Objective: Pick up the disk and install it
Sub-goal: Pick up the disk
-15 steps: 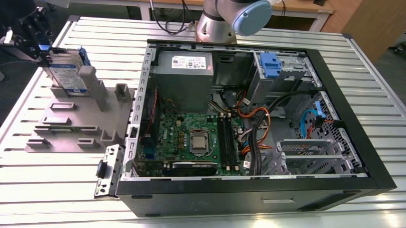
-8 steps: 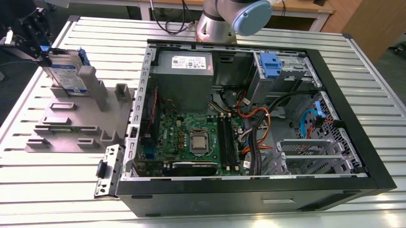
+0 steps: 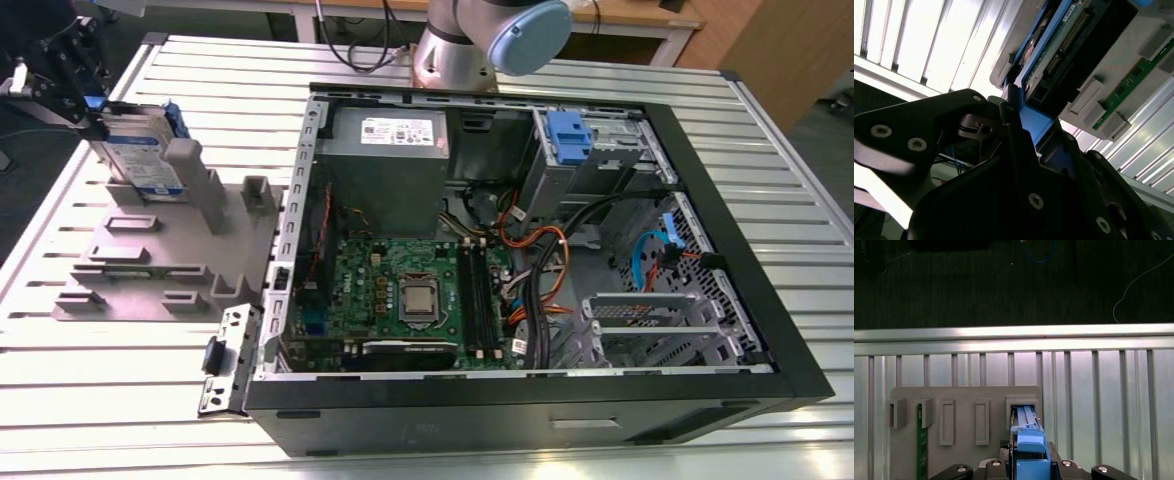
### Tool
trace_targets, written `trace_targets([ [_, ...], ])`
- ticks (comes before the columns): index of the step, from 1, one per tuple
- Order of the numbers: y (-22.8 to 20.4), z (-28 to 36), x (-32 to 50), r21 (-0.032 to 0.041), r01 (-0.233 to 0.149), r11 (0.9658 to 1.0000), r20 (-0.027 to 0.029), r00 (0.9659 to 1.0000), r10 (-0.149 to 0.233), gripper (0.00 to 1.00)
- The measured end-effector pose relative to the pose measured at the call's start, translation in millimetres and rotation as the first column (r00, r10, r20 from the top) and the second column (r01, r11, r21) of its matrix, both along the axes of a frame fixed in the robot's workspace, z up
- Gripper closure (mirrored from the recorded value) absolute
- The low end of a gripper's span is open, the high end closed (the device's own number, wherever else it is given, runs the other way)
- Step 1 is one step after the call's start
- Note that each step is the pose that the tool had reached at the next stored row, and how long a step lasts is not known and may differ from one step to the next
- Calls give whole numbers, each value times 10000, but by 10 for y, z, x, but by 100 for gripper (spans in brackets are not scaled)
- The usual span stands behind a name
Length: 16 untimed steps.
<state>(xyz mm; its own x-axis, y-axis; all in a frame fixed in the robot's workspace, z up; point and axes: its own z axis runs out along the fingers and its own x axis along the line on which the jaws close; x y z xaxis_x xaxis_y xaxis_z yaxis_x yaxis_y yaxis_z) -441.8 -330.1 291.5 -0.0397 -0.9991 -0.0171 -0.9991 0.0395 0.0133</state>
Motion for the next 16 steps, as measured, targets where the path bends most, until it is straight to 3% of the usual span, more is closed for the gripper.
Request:
trace_targets([
  [8, 0, 2, 0, -1, 0, 10000, 0, 10000, 0, 64],
  [16, 0, 44, 0, -4, 0, 10000, 0, 10000, 0, 64],
])
